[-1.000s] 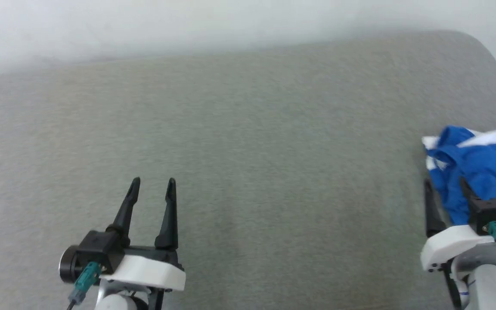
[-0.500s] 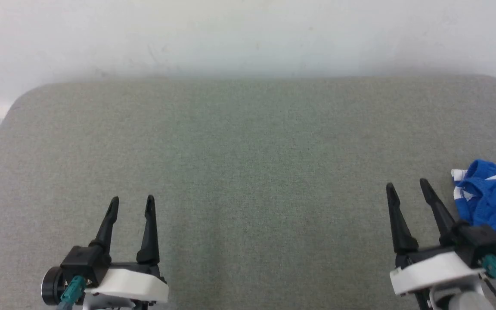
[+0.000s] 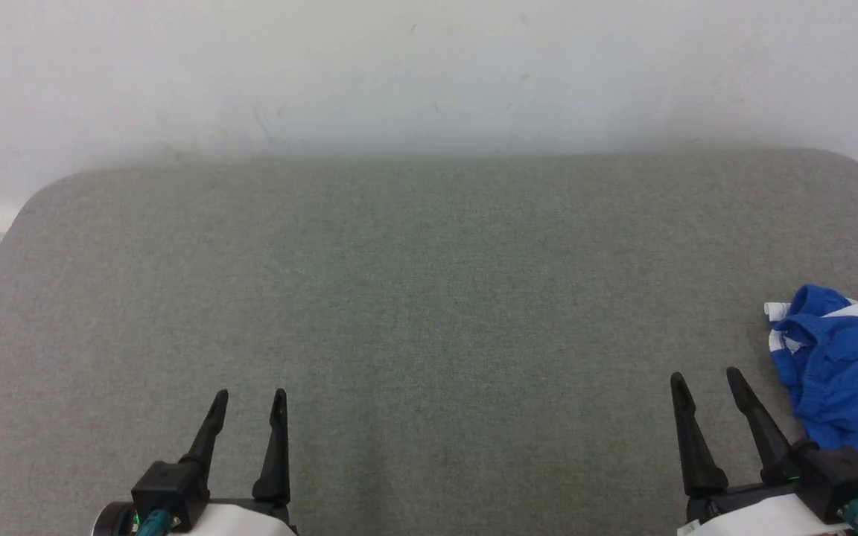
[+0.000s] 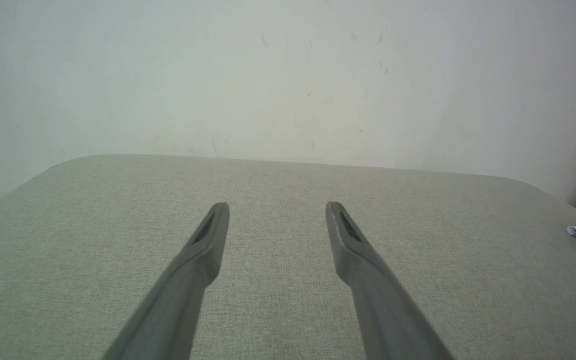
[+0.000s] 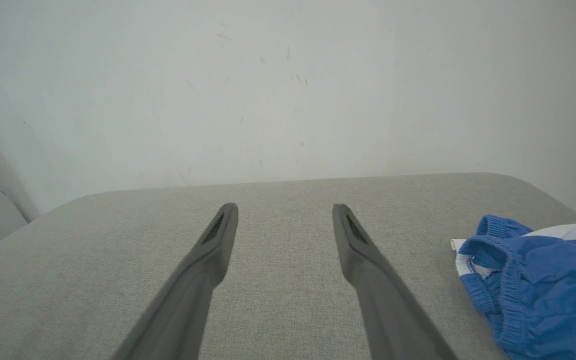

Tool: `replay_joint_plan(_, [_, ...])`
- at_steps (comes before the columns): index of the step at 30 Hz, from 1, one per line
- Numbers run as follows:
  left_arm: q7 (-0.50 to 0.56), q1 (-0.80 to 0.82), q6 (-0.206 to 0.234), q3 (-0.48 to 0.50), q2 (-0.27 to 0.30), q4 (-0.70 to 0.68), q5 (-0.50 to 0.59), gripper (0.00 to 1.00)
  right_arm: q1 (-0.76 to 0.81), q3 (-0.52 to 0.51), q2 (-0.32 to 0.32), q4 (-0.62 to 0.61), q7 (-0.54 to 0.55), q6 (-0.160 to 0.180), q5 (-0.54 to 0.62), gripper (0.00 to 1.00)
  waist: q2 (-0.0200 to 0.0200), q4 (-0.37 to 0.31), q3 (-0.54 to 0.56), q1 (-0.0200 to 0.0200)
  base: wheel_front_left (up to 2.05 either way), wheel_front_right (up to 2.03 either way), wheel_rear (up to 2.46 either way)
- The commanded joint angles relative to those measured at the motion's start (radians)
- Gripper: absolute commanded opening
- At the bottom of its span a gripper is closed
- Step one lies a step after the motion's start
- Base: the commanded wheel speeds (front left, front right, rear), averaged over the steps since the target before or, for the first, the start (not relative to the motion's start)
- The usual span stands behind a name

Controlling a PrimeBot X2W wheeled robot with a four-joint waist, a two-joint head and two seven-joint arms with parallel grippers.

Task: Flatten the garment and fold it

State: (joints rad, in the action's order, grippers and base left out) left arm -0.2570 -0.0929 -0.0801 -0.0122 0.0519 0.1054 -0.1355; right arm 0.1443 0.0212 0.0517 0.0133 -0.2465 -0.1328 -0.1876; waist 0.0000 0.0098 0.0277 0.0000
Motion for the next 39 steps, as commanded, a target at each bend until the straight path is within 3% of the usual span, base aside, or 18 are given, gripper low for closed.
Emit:
replay_joint_plan(1, [-0.005, -0.005, -0.009, -0.003, -0.001, 0.005, 0.002, 1.00, 0.002, 0.003, -0.001, -0.006, 0.004, 0.002, -0.002, 1.00, 0.0000, 0.000, -0.001, 0.0000, 0.00, 0.00, 0.00])
replay_joint_plan(4, [-0.005, -0.001, -0.011, -0.006, -0.001, 0.014, 0.000, 1.00, -0.002, 0.008, -0.001, -0.008, 0.005, 0.002, -0.010, 1.00, 0.0000, 0.001, -0.004, 0.0000, 0.00, 0.00, 0.00])
replay_joint_plan(5, [0.001, 0.000, -0.007, -0.004, 0.000, 0.011, 0.000, 0.00, 0.000, 0.008, 0.000, -0.001, 0.001, 0.000, -0.006, 0.00, 0.0000, 0.001, -0.004, 0.0000, 0.00, 0.00, 0.00])
replay_joint_plan(39, [0.064, 0.023, 0.014, 0.001, 0.000, -0.017, 0.033, 0.00, -0.036, 0.001, 0.000, -0.003, 0.061, 0.001, 0.042, 0.00, 0.0000, -0.002, -0.009, 0.0000, 0.00, 0.00, 0.00])
